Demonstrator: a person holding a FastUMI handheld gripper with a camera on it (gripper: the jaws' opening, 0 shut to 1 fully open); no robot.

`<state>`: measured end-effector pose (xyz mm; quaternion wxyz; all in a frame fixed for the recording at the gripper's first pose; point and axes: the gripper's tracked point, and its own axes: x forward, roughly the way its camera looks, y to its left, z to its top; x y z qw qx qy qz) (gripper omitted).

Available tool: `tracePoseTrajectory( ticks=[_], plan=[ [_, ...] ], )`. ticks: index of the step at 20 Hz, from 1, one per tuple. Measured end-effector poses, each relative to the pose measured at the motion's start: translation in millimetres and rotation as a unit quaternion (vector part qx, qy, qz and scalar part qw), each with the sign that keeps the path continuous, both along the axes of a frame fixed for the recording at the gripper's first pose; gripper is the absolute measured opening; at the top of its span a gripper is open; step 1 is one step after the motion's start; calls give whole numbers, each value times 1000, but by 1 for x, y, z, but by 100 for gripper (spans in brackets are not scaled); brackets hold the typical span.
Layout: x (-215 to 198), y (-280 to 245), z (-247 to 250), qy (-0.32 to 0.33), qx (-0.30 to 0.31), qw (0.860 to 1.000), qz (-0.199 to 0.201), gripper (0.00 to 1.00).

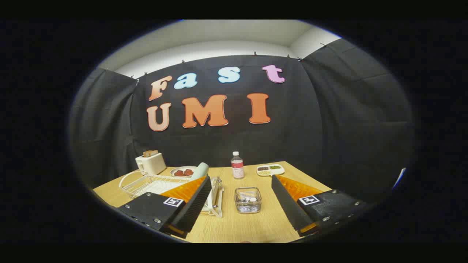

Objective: Take the plate from the dish rack, then take the spoon from the basket and place it into the plate.

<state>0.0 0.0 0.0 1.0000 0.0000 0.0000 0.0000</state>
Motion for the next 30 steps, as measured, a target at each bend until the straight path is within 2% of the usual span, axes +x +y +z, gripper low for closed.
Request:
tracePoseTrajectory(
  ticks=[20,25,30],
  plan=[
    [-2,14,-3,12,-1,1000,8,99],
    [13,26,-5,36,-4,999,3,98],
    [43,61,-7,66,1,998,20,98]
  ],
)
